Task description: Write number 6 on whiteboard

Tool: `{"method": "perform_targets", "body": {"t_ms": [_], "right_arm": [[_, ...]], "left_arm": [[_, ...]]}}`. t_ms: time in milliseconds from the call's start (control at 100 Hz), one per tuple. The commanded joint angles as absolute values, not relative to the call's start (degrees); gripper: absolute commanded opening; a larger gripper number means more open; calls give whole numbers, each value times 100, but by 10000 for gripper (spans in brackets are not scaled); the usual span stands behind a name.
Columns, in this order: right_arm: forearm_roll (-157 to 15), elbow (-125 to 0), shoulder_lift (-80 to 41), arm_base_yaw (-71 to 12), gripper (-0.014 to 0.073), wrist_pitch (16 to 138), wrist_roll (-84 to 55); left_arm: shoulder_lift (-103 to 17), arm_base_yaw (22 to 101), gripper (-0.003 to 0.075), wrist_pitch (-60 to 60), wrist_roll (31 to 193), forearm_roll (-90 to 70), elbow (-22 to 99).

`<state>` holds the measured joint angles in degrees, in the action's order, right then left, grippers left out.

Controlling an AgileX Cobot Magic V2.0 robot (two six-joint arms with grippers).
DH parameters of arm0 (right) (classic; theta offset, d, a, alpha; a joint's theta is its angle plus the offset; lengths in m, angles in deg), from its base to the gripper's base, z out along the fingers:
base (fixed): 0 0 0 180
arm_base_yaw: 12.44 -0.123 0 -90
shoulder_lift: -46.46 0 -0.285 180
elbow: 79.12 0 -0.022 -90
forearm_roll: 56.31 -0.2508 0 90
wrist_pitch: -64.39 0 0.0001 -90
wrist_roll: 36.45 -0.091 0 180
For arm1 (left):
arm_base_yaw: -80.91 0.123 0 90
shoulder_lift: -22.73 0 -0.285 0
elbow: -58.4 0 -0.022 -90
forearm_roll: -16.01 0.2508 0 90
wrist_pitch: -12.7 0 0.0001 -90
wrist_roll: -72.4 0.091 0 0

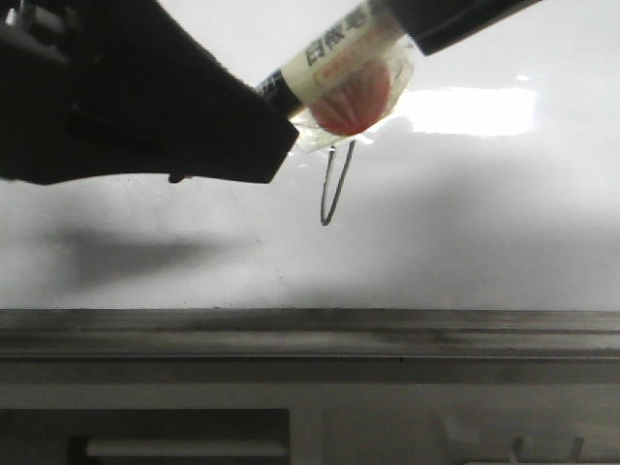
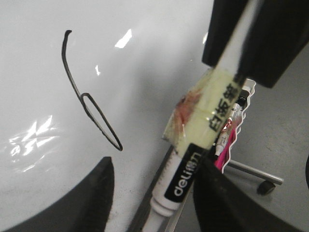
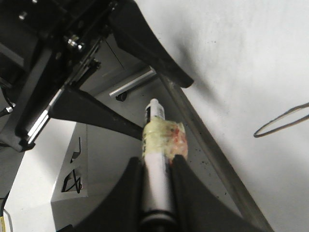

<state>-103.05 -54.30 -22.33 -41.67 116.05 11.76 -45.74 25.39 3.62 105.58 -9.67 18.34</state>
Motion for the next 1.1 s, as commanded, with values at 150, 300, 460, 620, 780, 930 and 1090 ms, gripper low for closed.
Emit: {"method": "perform_targets", "body": {"t_ms": [150,300,460,620,780,930,1090], "right_arm": [[-10522,-5629,-2171,-4122,-45,11483,1223],[-10522,-5629,-2171,-4122,63,11478,1223],[-10522,-5629,-2171,-4109,391,11289,1223],[-10390,-5629,-1990,-3648,449,11292,1183],[-10228,-5433,-1388,-2813,449,11466,1076],[-10228,-4892,-643,-2177,449,11170,1076],[-10273,-4391,26,-1987,448,10721,1067]], "left_arm": [[-4515,2496,43,778,10540,-985,2037],[-4515,2496,-20,786,10540,-985,2037],[-4504,2496,-20,791,10540,-985,2037],[-4337,2614,-20,693,10458,-1229,1884],[-3795,2872,-20,1343,10458,-2043,1399],[-3264,2958,-20,2117,10458,-3210,947],[-3182,2958,-20,2448,10458,-4193,861]]}}
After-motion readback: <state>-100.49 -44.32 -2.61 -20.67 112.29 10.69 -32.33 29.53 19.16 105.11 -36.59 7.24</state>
